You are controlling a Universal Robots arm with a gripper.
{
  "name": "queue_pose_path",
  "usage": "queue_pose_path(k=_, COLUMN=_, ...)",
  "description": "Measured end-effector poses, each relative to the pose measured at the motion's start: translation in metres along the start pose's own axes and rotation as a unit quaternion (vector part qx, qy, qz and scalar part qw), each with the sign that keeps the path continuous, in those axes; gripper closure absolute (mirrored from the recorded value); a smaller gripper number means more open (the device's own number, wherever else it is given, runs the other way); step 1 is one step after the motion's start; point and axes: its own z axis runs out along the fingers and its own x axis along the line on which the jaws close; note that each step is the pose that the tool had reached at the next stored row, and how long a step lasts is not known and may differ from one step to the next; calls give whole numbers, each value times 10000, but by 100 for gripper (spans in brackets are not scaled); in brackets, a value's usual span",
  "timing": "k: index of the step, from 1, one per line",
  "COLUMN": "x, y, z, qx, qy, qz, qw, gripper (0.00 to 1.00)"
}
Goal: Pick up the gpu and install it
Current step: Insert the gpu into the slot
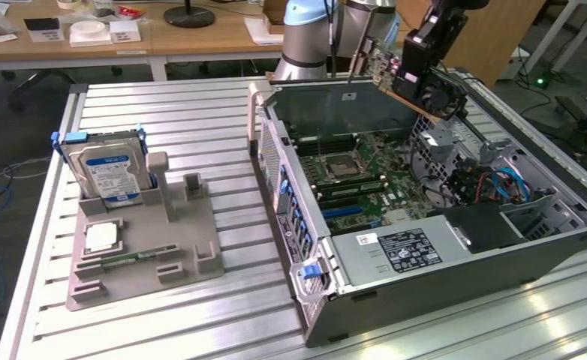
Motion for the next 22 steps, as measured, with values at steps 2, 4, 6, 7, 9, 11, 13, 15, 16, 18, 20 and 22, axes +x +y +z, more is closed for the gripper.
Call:
queue_pose_path(k=2, x=0, y=0, z=0, qx=-2, qy=3, qz=-92, qw=10000, gripper=72)
queue_pose_path(k=4, x=0, y=0, z=0, qx=-3, qy=6, qz=-180, qw=9998, gripper=72)
queue_pose_path(k=6, x=0, y=-1, z=0, qx=-5, qy=8, qz=-272, qw=9996, gripper=72)
queue_pose_path(k=7, x=0, y=-1, z=0, qx=-6, qy=9, qz=-322, qw=9995, gripper=72)
queue_pose_path(k=9, x=1, y=-1, z=0, qx=-7, qy=13, qz=-416, qw=9991, gripper=72)
queue_pose_path(k=11, x=1, y=-1, z=-1, qx=-9, qy=16, qz=-516, qw=9987, gripper=72)
queue_pose_path(k=13, x=2, y=-1, z=0, qx=-11, qy=18, qz=-618, qw=9981, gripper=72)
queue_pose_path(k=15, x=2, y=-1, z=0, qx=-13, qy=21, qz=-717, qw=9974, gripper=72)
queue_pose_path(k=16, x=2, y=-2, z=0, qx=-14, qy=22, qz=-767, qw=9971, gripper=72)
queue_pose_path(k=18, x=2, y=-2, z=0, qx=-15, qy=25, qz=-867, qw=9962, gripper=72)
queue_pose_path(k=20, x=2, y=-2, z=0, qx=-17, qy=28, qz=-973, qw=9952, gripper=72)
queue_pose_path(k=22, x=2, y=-2, z=0, qx=-19, qy=32, qz=-1078, qw=9942, gripper=72)
